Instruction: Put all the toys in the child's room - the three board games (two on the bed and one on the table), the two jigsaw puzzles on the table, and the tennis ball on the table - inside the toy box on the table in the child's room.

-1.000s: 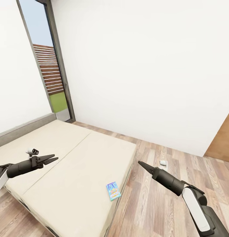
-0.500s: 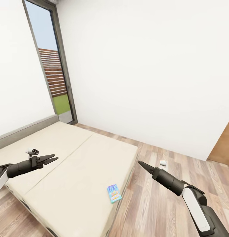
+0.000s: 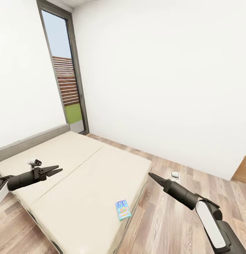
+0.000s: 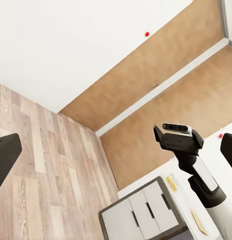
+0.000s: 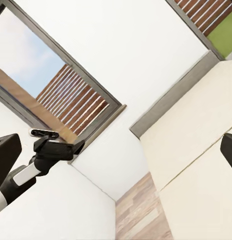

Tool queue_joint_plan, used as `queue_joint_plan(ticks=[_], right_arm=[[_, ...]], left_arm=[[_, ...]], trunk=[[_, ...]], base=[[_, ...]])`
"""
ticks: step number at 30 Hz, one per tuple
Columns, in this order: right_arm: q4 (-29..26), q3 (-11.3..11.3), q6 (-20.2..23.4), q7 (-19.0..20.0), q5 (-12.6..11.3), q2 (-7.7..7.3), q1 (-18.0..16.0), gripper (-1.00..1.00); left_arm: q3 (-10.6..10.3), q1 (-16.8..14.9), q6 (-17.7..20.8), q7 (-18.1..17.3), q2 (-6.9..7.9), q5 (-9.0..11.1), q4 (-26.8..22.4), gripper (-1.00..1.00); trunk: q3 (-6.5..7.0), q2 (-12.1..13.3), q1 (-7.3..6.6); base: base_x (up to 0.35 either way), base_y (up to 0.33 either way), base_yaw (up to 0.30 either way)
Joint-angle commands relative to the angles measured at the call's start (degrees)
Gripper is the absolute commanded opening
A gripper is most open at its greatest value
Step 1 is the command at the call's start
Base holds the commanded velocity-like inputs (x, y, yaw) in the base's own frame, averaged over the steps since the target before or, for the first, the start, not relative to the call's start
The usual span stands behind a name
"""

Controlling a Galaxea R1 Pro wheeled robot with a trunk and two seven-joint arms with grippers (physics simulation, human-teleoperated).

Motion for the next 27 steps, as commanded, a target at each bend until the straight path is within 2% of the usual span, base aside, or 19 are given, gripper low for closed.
queue_joint_plan(ticks=[1,16,27], right_arm=[[-0.01,-0.04,0.40,0.01,-0.32,-0.01,-0.04,1.00],[-0.01,-0.04,0.40,0.01,-0.31,-0.01,-0.04,1.00],[-0.01,-0.06,0.40,0.08,-0.34,-0.01,-0.04,1.00]], left_arm=[[-0.03,-0.06,0.61,-0.20,0.00,0.00,0.01,1.00],[-0.03,-0.06,0.61,-0.20,0.00,0.00,0.01,1.00],[-0.03,-0.06,0.61,-0.20,-0.02,0.00,0.03,1.00]], trunk=[[-0.04,-0.13,0.04],[1.10,-0.13,0.04],[1.23,-0.13,0.04]], base=[[0.000,-0.023,0.154],[0.000,-0.006,0.167],[0.000,0.000,0.041]])
